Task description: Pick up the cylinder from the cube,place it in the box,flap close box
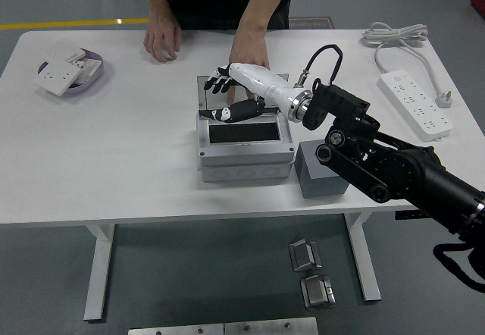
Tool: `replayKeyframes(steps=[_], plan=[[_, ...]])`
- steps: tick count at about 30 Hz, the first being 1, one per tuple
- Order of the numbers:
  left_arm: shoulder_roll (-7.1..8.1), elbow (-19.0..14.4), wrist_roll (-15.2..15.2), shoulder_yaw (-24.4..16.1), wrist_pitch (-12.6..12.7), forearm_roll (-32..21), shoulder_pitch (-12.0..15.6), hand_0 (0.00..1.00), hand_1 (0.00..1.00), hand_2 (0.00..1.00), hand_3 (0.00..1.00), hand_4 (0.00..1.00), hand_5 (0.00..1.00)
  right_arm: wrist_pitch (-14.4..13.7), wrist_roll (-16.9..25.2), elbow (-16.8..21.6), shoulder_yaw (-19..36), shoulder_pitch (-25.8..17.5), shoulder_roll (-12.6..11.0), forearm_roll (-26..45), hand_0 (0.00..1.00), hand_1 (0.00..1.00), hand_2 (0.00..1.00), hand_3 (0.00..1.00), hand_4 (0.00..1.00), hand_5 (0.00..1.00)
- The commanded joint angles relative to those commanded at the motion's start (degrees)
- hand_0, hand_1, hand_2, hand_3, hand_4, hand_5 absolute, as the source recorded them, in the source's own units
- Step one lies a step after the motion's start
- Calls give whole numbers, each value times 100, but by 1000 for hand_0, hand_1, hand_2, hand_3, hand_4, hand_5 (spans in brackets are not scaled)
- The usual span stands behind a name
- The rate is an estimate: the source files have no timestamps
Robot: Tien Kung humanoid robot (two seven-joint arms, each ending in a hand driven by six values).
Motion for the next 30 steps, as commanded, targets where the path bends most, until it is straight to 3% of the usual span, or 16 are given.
replayKeyframes(steps=[9,17,23,30], plan=[[48,14,2,71,2,-23,-38,616,644,638,659,701,210,44,106,-966,-158,667,95,394,693,626,643,668,815,434],[70,13,1,71,0,8,-126,617,644,638,659,700,207,31,213,-1892,-576,810,164,685,688,625,639,668,813,432],[69,21,2,142,4,-65,-122,616,644,636,659,699,206,13,241,-1945,-695,704,48,730,688,621,638,669,811,431],[62,11,-1,99,7,-40,-105,616,644,637,659,698,205,-32,206,-1439,-823,537,-166,619,689,622,637,670,808,430]])
